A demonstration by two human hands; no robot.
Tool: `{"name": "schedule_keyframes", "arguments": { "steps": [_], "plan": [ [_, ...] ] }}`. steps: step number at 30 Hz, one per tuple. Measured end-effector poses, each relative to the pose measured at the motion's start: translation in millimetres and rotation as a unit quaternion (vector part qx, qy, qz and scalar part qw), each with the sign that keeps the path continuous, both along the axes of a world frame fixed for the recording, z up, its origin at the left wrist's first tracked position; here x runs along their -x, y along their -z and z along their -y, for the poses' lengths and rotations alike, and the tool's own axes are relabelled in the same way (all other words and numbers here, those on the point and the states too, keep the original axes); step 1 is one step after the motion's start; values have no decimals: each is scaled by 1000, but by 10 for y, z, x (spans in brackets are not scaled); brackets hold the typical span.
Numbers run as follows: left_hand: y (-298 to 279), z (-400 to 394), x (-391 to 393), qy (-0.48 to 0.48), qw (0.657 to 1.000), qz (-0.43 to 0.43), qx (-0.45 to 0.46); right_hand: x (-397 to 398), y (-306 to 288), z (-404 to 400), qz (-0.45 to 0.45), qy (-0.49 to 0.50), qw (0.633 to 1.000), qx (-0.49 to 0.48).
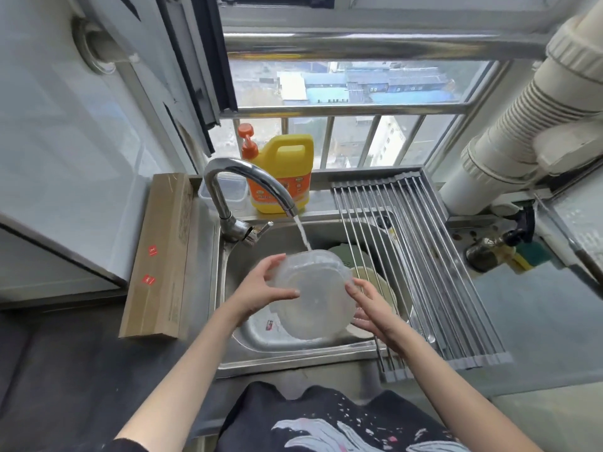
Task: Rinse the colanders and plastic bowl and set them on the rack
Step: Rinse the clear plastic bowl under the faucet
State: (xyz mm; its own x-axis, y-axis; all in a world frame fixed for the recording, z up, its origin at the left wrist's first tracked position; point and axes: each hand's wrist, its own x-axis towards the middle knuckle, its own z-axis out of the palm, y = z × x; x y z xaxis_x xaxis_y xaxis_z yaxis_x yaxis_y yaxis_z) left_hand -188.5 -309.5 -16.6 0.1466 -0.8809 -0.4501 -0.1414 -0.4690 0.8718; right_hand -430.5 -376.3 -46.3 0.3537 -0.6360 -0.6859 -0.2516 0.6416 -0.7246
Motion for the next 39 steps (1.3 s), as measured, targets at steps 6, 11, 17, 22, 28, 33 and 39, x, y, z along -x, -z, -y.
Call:
{"name": "schedule_keyframes", "arguments": {
  "steps": [6, 11, 17, 22, 28, 33, 39],
  "plan": [
    [-122, 399, 510, -5, 995, -96, -20, 434, -206, 443, 58, 161, 985, -22],
    [-218, 1069, 1037, 58, 996, -69, -14, 513, -365, 1203, -37, 176, 982, 53],
    [10, 1849, 1110, -46, 995, -74, -45, 319, -337, 2188, -128, 112, 982, 78],
    [183, 2249, 1095, -70, 991, -77, -87, 145, -144, 2523, -172, 89, 975, 110],
    [368, 2291, 1077, -63, 989, -42, -125, 80, 82, 2550, -315, 53, 924, 212],
    [414, 2107, 939, -76, 993, 28, -84, 58, 116, 2494, -349, 118, 892, 261],
    [851, 1346, 999, -71, 967, 205, -136, 48, -69, 2074, -232, 245, 863, 375]
  ]
}}
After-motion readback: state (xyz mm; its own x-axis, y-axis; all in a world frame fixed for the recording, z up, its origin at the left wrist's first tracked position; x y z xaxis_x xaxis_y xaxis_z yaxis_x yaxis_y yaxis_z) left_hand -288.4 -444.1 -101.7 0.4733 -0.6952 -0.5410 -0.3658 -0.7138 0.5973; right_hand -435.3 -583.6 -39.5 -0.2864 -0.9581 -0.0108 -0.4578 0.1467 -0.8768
